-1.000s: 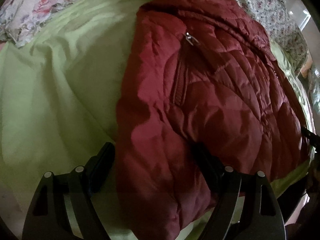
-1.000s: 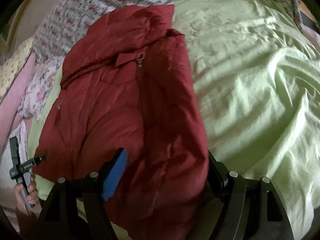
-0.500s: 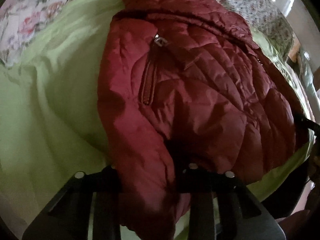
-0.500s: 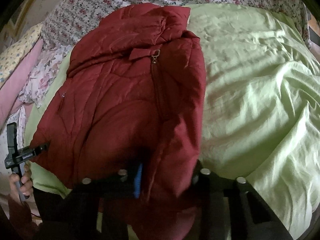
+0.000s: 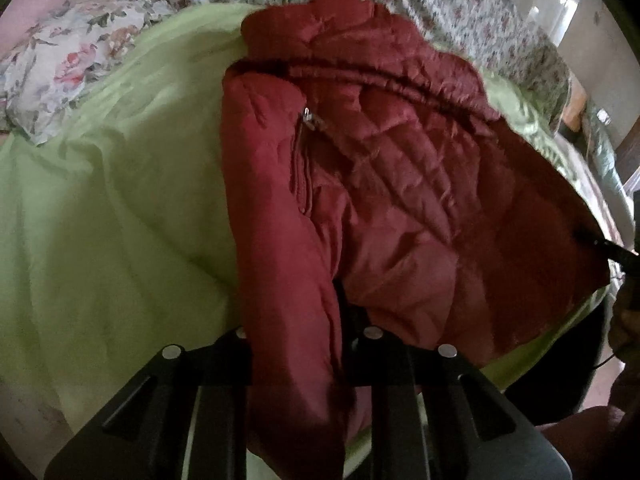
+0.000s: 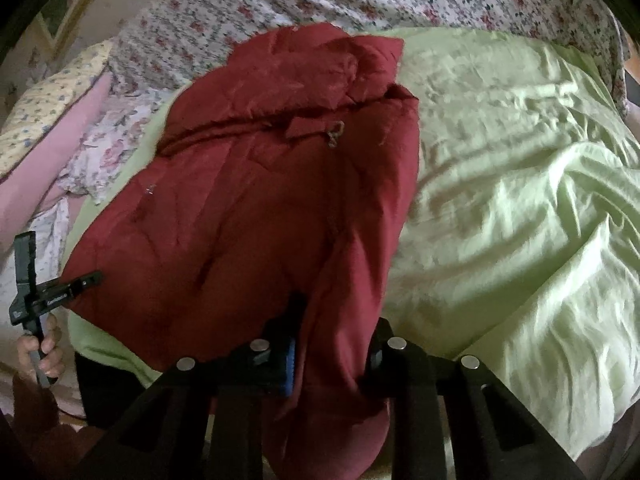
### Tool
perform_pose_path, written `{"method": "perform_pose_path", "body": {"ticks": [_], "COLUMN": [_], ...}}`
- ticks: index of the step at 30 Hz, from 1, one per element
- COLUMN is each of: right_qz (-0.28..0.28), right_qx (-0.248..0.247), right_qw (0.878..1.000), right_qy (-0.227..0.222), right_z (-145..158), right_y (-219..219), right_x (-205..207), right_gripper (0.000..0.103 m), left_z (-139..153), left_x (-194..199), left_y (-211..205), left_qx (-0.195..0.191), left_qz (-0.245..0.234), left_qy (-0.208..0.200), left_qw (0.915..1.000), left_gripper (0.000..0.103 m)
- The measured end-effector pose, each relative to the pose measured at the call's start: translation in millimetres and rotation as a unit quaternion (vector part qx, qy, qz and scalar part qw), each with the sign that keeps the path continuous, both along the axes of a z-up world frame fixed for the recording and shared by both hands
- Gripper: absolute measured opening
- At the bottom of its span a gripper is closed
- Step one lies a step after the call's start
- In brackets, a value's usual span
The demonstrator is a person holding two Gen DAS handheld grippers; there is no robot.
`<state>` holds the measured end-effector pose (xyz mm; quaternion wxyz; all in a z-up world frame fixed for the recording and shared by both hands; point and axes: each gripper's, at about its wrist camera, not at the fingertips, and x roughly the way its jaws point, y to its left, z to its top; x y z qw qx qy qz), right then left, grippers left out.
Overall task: Fold large clothes
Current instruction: 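Lift the hem with both grippers and fold it toward the collar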
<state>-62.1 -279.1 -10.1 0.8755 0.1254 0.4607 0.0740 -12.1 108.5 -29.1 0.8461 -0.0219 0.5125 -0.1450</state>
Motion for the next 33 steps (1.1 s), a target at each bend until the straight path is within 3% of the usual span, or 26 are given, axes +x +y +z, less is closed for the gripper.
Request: {"method": "perform_pose_path", "body": {"ticks": [10,21,33], "right_qz": [0.008,-0.012,-0.039], "right_qx": [0.002,0.031,0.010], "right_qw": [0.999,0.993,0.986], "right_qy": [-0.038,-0.118,-0.163], "right_z": [27,73,87], "right_y": [6,-11,-22], "right_x": [2,24,57], "right_gripper": [0.020,0.018,0.018], "left_z": [35,79,99], "left_x": [15,29,73], "left_y": [1,3,-10], "left_qx": [0.004,-0.014,-0.010], "left_qz": [0.016,0.027,0.058], "left_qy": [-0.046,-0.097,-0.128], "left_qw": [0.9988,0.9949,0.9900], "left_gripper": [0.016,0.016,0.016]}}
